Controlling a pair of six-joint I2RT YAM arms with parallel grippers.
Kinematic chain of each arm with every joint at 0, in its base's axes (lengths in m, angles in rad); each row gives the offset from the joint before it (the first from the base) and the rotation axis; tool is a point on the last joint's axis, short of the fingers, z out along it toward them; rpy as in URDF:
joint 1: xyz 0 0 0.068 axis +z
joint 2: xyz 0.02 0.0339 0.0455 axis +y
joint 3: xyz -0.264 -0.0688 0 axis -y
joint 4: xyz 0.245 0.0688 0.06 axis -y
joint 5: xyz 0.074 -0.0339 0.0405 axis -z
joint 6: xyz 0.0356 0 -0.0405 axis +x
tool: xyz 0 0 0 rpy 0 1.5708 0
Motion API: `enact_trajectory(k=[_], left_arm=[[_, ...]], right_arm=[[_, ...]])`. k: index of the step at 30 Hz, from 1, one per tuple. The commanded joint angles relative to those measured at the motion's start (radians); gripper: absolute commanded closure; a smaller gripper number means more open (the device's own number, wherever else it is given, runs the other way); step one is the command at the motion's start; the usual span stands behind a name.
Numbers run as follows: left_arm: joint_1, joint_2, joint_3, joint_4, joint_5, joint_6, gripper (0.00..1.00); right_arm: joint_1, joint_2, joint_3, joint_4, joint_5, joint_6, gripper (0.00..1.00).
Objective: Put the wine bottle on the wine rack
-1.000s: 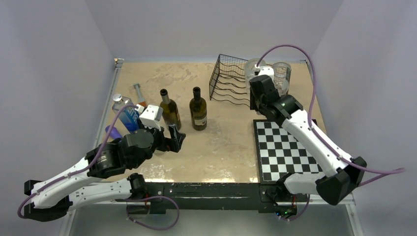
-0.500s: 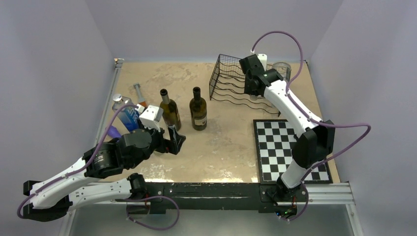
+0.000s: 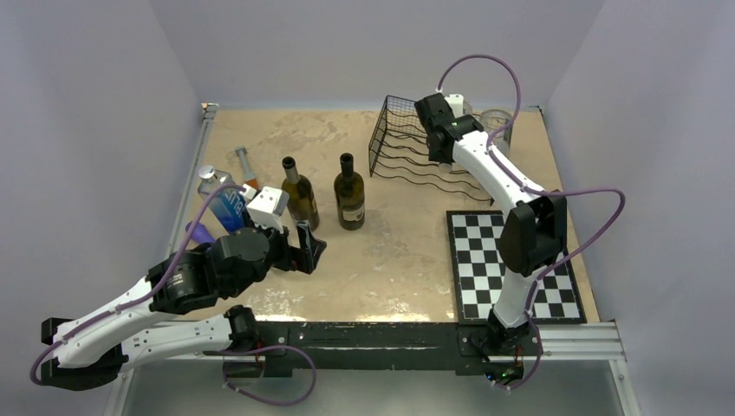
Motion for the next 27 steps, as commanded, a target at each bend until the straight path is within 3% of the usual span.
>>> enact_trajectory(k=[1,8,15,21,24,27], left_arm=[[0.005,0.005,0.042,-0.007,-0.017,0.007,0.01],[0.005,-0.001,0.041,-0.015,-0.031,-0.007,0.01],[0.005,-0.005,0.033,-0.015,-0.036,-0.018,0.01],[0.005,0.003,0.032,-0.014,-0.032,-0.02,0.01],[0.005,0.001,0.034,-0.017,-0.03,-0.021,0.01],[0.005,-0.004,0.03,-0.02,-0.03,-0.025,0.01]], right_arm=[[-0.016,-0.037,0.059,0.24,0.15,-0.043,1.0],[-0.03,0.001,0.03,0.311,0.158,-0.107,1.0],[-0.041,0.024,0.019,0.269,0.179,-0.08,1.0],[-0.058,0.019,-0.009,0.217,0.109,0.023,0.54],[-0.059,0.002,-0.038,0.231,0.088,0.027,0.38],[-0.06,-0.011,-0.046,0.237,0.071,0.016,0.29]])
